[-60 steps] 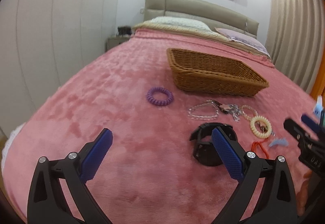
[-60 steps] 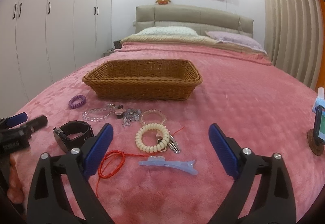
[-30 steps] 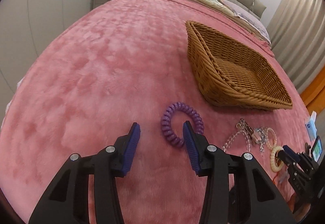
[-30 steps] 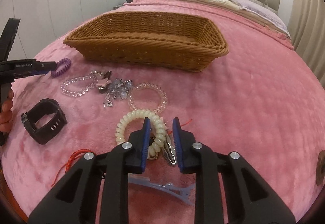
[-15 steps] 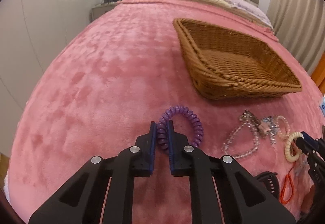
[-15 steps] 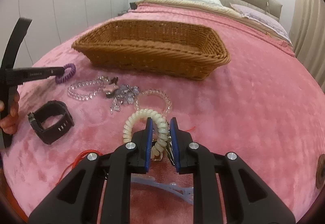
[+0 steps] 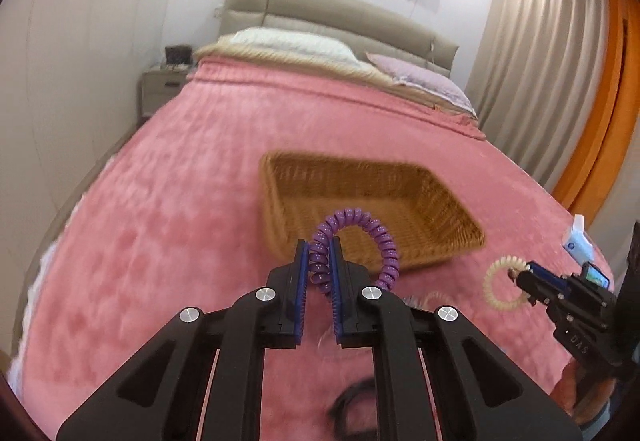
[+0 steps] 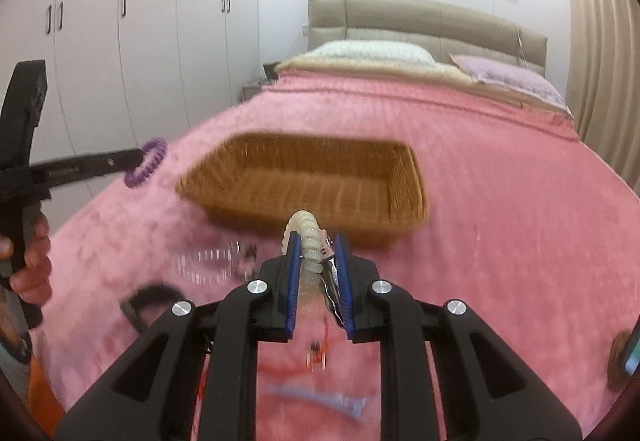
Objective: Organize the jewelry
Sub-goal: 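Carry both coils over the wicker basket and open both grippers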
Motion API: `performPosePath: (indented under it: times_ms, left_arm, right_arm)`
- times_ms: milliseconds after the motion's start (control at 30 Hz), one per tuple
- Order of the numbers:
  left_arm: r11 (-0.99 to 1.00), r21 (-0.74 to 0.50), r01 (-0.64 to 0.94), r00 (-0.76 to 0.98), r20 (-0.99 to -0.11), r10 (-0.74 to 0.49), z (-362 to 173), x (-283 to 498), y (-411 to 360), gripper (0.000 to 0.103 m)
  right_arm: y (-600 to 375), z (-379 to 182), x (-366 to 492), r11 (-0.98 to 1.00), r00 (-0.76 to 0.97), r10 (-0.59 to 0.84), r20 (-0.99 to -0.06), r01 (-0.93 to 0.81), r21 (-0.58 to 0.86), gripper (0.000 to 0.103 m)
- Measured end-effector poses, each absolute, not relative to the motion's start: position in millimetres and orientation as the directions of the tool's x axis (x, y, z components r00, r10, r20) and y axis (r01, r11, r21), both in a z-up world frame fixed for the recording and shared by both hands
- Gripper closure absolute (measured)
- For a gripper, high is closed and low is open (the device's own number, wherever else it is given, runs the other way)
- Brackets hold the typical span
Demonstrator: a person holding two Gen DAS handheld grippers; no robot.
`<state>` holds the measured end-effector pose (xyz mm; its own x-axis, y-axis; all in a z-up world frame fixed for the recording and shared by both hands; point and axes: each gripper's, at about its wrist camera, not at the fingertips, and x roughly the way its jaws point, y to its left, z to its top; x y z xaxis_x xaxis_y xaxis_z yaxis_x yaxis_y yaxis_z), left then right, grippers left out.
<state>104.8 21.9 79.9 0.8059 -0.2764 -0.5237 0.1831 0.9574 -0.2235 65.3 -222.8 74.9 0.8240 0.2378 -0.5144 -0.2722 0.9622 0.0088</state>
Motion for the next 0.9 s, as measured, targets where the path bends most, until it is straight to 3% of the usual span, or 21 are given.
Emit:
performPosePath:
  times_ms: [167,533,733,767,833,900]
  left_arm:
    - [0.958,-0.212,0.192,0.783,-0.555,-0.28,81.4,144.4,2.1,0.094]
    - [0.962,-0.175,0.209,0.704,-0.656,-0.273,43.5,213.1,-37.0,0.094]
    - [0.964,-0.165,0.207,0.681,-0.684,-0.263,25.2,226.6,-40.3,0.093]
    - [0.962,-0.17,0.212,0.68,-0.682,-0.27,25.6,225.4,-38.8,0.092]
    - [0.956,-0.19,0.222,0.683,-0.67,-0.292,30.5,218.9,-33.8,0.076]
    - [0.953,-0.2,0.228,0.699,-0.647,-0.303,37.6,208.4,-28.6,0.064]
  right_arm:
    - [-212.9,92.5,119.5,0.958,0.827,0.26,-0.498,-0.285,0.028,0.088]
    - [-209.1,35.5,225.2,0.946,0.667,0.317,-0.675,-0.269,0.178,0.088]
    - [-218.8,23.3,229.2,0.966,0.674,0.256,-0.693,-0.202,0.161,0.087]
    - [-220.3,23.7,228.3,0.966,0.673,0.257,-0.693,-0.201,0.163,0.086]
    - [-223.1,26.1,225.8,0.965,0.679,0.26,-0.687,-0.202,0.166,0.077]
    - [-226.0,33.1,217.2,0.965,0.699,0.262,-0.666,-0.206,0.164,0.061]
